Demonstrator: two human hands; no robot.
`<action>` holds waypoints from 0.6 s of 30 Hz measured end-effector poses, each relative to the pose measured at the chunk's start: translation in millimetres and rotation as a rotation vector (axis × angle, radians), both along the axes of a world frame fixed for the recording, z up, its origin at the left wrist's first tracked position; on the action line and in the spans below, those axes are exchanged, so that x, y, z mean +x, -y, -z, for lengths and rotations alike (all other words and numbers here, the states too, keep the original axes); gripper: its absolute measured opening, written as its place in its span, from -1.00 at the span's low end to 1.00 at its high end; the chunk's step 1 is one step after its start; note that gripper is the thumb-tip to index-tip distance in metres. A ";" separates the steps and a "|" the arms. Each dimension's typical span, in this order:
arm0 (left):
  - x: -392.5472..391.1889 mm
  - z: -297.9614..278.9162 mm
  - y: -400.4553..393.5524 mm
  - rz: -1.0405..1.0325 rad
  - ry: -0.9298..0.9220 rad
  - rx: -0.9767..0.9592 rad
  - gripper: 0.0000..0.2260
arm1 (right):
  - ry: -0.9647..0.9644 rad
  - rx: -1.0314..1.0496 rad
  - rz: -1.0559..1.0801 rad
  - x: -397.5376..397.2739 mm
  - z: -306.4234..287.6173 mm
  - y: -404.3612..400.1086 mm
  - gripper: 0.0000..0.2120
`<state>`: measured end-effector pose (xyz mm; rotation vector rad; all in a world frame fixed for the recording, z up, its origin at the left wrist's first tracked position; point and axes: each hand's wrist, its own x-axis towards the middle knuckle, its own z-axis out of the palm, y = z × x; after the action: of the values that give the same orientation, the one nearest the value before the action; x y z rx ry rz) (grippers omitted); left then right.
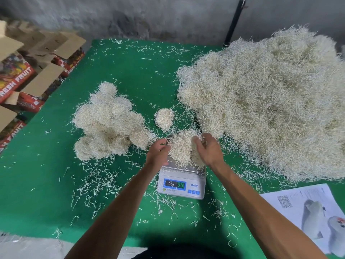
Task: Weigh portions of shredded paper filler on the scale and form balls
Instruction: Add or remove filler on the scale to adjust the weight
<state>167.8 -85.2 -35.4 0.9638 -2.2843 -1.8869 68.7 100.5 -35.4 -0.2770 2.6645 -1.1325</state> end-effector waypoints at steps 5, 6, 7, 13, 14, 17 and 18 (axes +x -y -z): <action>-4.4 -10.3 -21.8 0.127 0.032 -0.011 -0.49 | 0.091 -0.088 -0.242 30.8 3.5 47.9 -0.34; -2.6 -15.1 -22.0 0.098 0.018 0.017 -0.48 | 0.028 -0.119 -0.289 41.1 4.9 55.4 -0.45; 0.6 -17.8 -17.8 0.070 -0.010 0.023 -0.54 | -0.066 -0.157 -0.327 50.0 2.8 61.7 -0.53; 8.2 -24.2 3.5 0.021 -0.075 0.065 -0.60 | -0.541 -0.241 -0.459 63.7 -23.0 89.9 -0.64; 9.6 -30.2 -0.5 0.100 -0.104 0.042 -0.63 | -0.530 -0.180 -0.417 58.0 -26.3 91.6 -0.56; 1.8 -34.5 -4.2 0.205 0.006 0.007 -0.62 | -0.344 -0.118 -0.294 41.7 -43.1 88.2 -0.34; 3.4 -37.3 -4.3 0.219 -0.008 -0.127 -0.56 | -0.318 -0.136 -0.242 39.9 -48.3 86.6 -0.39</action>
<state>171.2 -80.9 2.0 0.7162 -2.5616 -1.7842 108.7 13.8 12.8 -0.8448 2.7184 -1.2814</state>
